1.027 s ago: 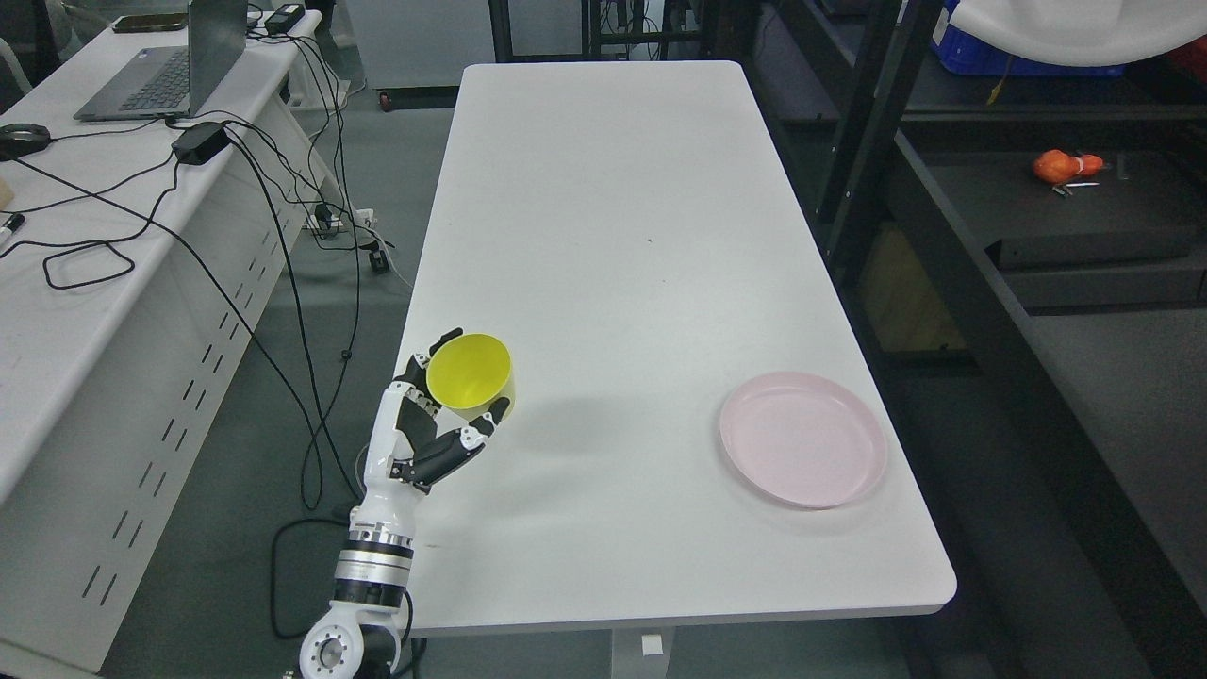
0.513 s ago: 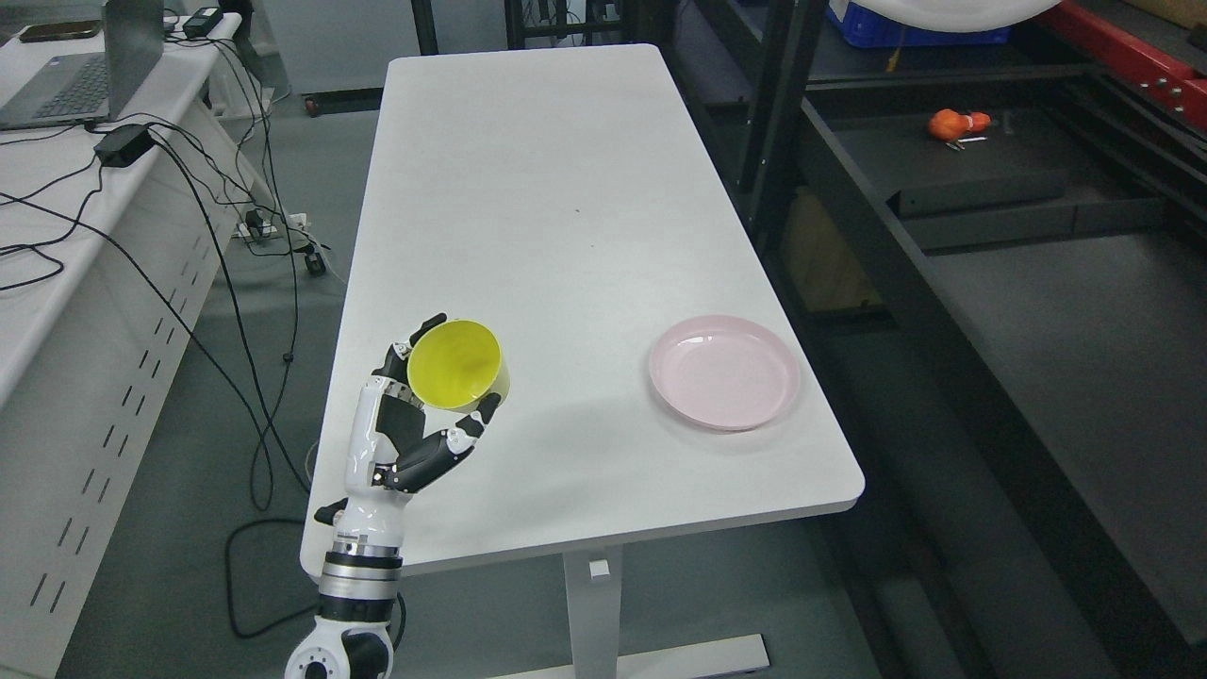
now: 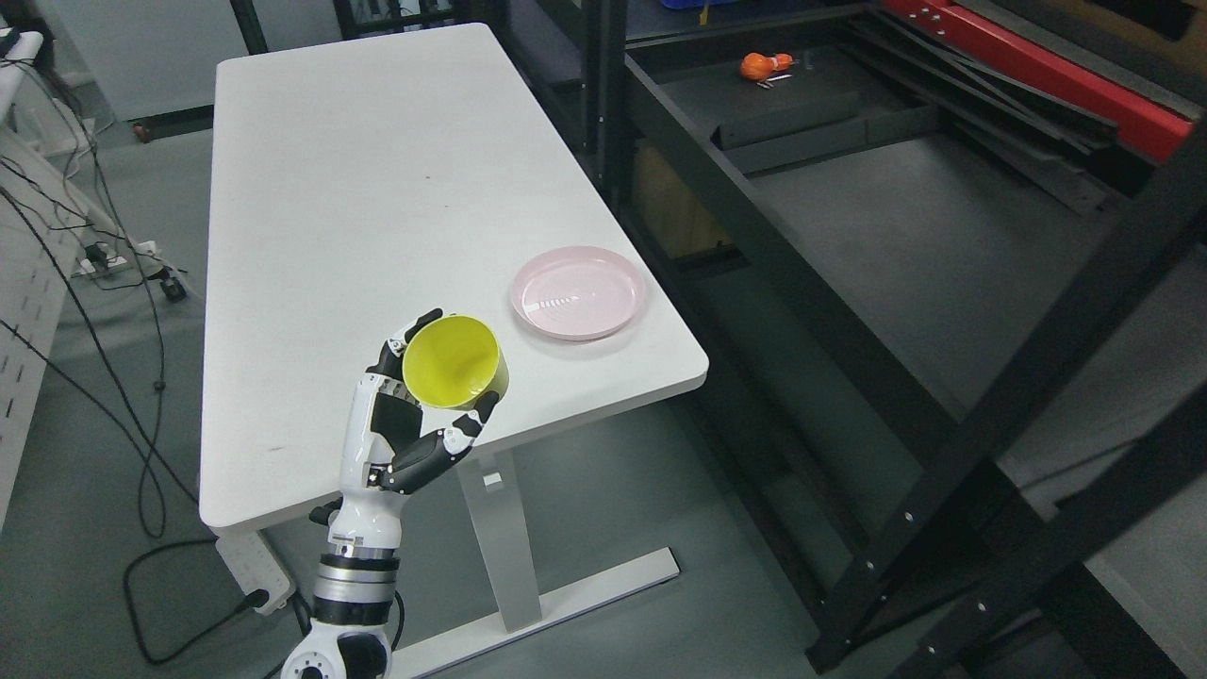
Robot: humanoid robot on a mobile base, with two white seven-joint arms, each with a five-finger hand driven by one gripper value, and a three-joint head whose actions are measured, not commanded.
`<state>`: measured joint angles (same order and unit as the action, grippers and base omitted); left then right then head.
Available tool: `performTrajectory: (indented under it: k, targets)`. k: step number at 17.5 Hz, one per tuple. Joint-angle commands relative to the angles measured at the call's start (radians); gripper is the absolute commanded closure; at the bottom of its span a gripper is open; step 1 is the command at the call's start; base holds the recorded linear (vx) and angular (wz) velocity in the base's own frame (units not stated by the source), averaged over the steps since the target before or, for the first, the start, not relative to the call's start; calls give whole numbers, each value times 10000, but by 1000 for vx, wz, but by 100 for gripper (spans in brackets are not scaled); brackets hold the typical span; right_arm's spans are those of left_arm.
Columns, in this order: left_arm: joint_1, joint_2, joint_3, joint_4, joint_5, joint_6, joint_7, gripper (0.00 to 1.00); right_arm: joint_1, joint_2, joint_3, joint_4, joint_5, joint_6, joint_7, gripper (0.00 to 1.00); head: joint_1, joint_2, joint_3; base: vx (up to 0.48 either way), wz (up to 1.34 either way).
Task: Place yellow IKEA cup on middle right shelf
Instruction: 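Hold the cup in the left hand while turning toward the shelves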
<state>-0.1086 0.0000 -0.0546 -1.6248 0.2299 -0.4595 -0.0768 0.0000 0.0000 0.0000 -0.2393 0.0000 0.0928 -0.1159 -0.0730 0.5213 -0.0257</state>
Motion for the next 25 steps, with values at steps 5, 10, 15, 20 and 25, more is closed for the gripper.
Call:
performTrajectory:
  k: [5, 10, 15, 20, 25]
  targets:
    - [-34, 175, -206, -212, 2, 131, 1, 100, 139, -175, 169, 0, -245, 8, -7, 1, 0, 0, 0, -304, -640]
    - [-18, 175, -206, -212, 2, 131, 16, 100, 139, -175, 169, 0, -245, 8, -7, 1, 0, 0, 0, -274, -1063]
    - [58, 175, -99, -227, 2, 131, 16, 99, 139, -175, 169, 0, -245, 8, -7, 1, 0, 0, 0, -182, -1152]
    - [74, 175, -68, -227, 2, 162, 31, 99, 139, -175, 169, 0, -245, 8, -7, 1, 0, 0, 0, -23, -421]
    - [74, 175, -98, -243, 2, 162, 31, 99, 139, -175, 169, 0, -245, 8, -7, 1, 0, 0, 0, 7, -223]
